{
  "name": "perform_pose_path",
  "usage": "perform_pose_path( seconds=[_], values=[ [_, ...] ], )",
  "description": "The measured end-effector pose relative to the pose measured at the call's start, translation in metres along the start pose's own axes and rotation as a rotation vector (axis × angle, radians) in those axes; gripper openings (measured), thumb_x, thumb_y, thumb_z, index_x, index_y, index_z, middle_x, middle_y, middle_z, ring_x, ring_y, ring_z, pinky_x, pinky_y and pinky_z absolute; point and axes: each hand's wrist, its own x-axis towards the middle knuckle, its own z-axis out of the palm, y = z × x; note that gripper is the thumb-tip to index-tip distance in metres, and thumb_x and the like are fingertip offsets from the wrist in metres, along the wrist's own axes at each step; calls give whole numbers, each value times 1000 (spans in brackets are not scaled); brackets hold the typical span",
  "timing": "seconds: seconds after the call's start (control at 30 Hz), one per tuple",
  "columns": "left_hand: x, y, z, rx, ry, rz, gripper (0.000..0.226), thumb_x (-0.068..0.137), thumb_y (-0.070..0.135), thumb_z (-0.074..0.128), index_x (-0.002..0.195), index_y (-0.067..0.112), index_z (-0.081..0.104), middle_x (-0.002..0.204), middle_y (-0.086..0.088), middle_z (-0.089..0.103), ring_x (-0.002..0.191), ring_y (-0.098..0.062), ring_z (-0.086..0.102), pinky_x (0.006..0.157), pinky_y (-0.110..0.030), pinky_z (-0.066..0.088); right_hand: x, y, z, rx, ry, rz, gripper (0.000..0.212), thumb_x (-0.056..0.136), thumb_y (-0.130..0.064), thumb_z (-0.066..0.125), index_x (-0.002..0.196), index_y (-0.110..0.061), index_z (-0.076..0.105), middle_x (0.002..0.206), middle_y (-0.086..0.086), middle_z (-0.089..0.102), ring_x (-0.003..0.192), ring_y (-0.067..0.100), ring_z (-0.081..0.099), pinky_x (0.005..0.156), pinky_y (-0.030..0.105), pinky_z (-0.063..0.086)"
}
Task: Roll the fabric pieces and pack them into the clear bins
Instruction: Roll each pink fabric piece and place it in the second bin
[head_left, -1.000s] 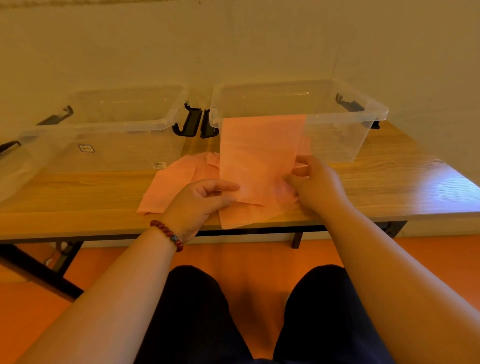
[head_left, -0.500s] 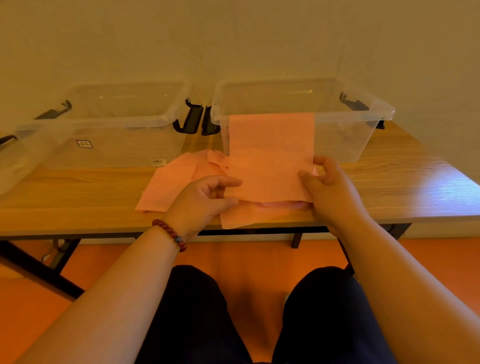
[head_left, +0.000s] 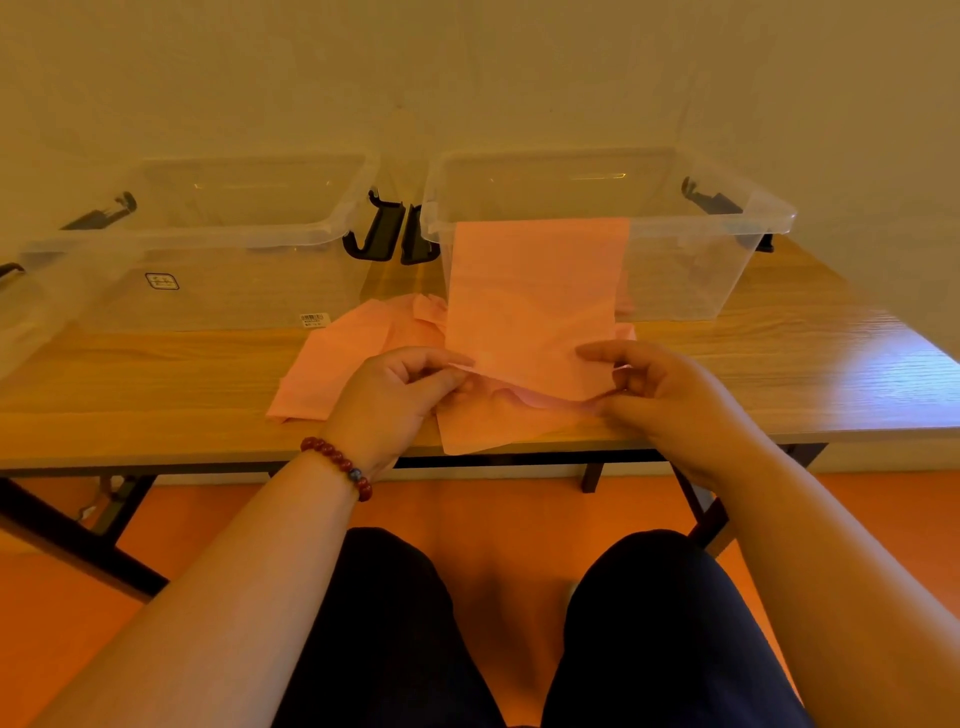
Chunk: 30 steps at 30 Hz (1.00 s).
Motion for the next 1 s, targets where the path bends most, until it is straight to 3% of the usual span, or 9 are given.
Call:
perform_pose_path(
  seconds=[0.1,0.17,0.23,0.37,0.5,0.67,1.0],
  values=[
    [-2,2,2,-39,2,-8,20,89,15,62,76,24,75,80,1,74,82,-12,68,90,-38,54,0,1,2,68,122,-16,26,88,-10,67,94,-35,69,97,-3,72,89,13,67,84,34,54],
    [-2,3,2,-66,5,-21,23,89,17,62,73,24,76,81,-2,75,83,-15,68,89,-39,54,0,0,4,124,184,-14,12,89,-17,66,85,-27,73,88,0,73,80,8,67,82,30,53],
    [-2,3,3,-88,17,-33,23,89,16,62,72,23,75,79,-2,74,81,-16,68,87,-38,54,2,2,6,163,230,-10,13,89,-21,66,80,-20,74,89,7,73,81,14,69,87,39,55],
    [-1,4,6,-129,50,-55,8,87,10,64,81,14,69,71,1,73,70,-9,68,71,-26,57,3,4,9,248,318,11,16,89,-25,68,76,-19,75,84,6,75,86,24,71,91,50,54],
    [0,6,7,-175,76,-56,9,86,4,65,87,13,63,66,3,71,61,-7,68,57,-19,55,2,3,12,213,364,21,17,89,-22,68,73,-19,73,78,4,75,81,21,70,92,50,53],
    [0,8,9,-140,78,-42,12,84,8,68,90,16,62,67,2,72,62,-8,69,55,-19,53,0,1,11,191,336,31,9,88,-18,69,80,-14,71,78,2,74,72,11,69,90,44,55],
    [-4,11,7,-89,38,4,13,90,8,61,91,21,60,58,7,67,54,-6,62,51,-18,50,0,1,11,253,351,61,7,90,-10,66,83,-11,65,73,1,74,76,14,72,90,41,56]
  ],
)
